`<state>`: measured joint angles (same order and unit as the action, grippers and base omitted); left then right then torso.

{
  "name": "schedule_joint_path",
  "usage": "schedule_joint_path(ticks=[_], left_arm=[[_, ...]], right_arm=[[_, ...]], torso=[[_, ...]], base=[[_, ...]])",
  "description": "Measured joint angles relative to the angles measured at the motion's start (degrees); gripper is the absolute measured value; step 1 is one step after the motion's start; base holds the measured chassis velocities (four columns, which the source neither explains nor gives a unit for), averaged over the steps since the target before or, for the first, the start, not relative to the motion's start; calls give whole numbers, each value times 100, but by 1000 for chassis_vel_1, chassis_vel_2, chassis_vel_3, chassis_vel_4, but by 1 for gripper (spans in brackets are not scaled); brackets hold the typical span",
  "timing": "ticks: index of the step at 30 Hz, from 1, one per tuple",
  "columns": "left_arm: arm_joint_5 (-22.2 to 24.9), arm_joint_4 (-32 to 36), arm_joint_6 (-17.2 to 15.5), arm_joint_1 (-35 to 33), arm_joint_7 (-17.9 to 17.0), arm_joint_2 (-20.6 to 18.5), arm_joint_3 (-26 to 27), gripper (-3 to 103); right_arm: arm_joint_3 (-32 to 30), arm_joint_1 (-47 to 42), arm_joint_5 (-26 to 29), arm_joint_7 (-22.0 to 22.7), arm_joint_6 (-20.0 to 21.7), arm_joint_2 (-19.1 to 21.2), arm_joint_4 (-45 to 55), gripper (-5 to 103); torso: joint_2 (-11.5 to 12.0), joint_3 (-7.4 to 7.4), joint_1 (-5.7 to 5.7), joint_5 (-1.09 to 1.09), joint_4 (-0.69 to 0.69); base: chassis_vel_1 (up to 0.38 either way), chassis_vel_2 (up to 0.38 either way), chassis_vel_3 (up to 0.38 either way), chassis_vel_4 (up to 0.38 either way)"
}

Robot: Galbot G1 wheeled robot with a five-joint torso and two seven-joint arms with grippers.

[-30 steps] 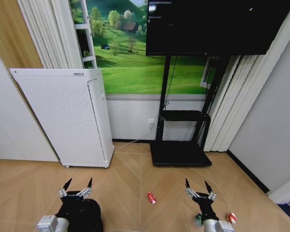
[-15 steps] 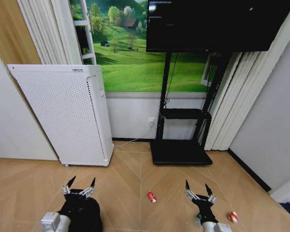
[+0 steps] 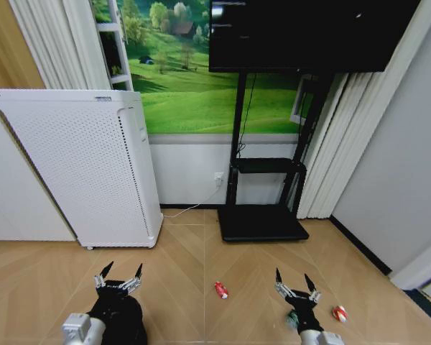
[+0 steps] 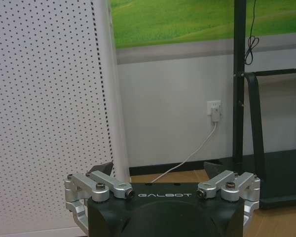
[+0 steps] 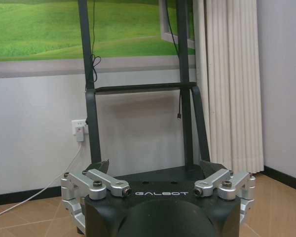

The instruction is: Pick up the trash bin and place the garbage on the floor into it.

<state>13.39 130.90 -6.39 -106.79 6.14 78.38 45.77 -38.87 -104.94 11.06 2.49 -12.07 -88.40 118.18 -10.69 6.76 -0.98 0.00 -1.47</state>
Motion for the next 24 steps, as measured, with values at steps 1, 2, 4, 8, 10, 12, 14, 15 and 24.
schedule_joint_path(ticks=[1, 2, 4, 8, 10, 12, 14, 15, 24], left_arm=[[2, -7, 31, 4, -1, 2, 0, 100], [12, -14, 83, 11, -8, 6, 0, 100], [14, -15, 91, 12, -10, 7, 0, 100], [167, -22, 195, 5, -199, 60, 54, 100], [164, -17, 194, -18, -221, 78, 69, 100], [186, -9, 141, -124, -311, 148, 79, 100], [269, -12, 38, -244, -527, 188, 107, 100], [385, -10, -47, -332, -767, 199, 153, 100], [2465, -219, -728, -1258, -2036, 43, 1216, 100]], right_arm=[[-2, 1, 2, 0, 0, 3, 0, 100], [-6, 2, 5, 0, 0, 10, 0, 100], [-7, 2, 5, 0, 0, 12, 0, 100], [-18, 9, 19, 0, 2, 44, -10, 100], [-14, 10, 20, 0, 3, 45, -15, 100], [-8, 13, 24, 1, 3, 45, -22, 100], [-9, 19, 35, 0, 3, 57, -33, 100], [-15, 27, 55, 0, 6, 81, -42, 100], [-29, 167, 208, 0, 28, 254, -203, 100]], torso=[[9, -5, 4, 0, 0], [20, -10, 9, -1, 0], [21, -11, 10, -1, 0], [41, -20, 22, 0, 1], [40, -18, 22, 0, 1], [33, -12, 22, 0, 0], [28, -9, 20, -1, 0], [25, -7, 19, -1, 0], [8, 5, 12, -2, 1]], base=[[-33, -47, -43, -59], [-33, -50, -56, -34], [-43, -37, -56, -21], [0, 0, 0, 0], [0, 0, 0, 0], [0, 0, 0, 0], [0, 0, 0, 0], [0, 0, 0, 0], [0, 0, 0, 0]])
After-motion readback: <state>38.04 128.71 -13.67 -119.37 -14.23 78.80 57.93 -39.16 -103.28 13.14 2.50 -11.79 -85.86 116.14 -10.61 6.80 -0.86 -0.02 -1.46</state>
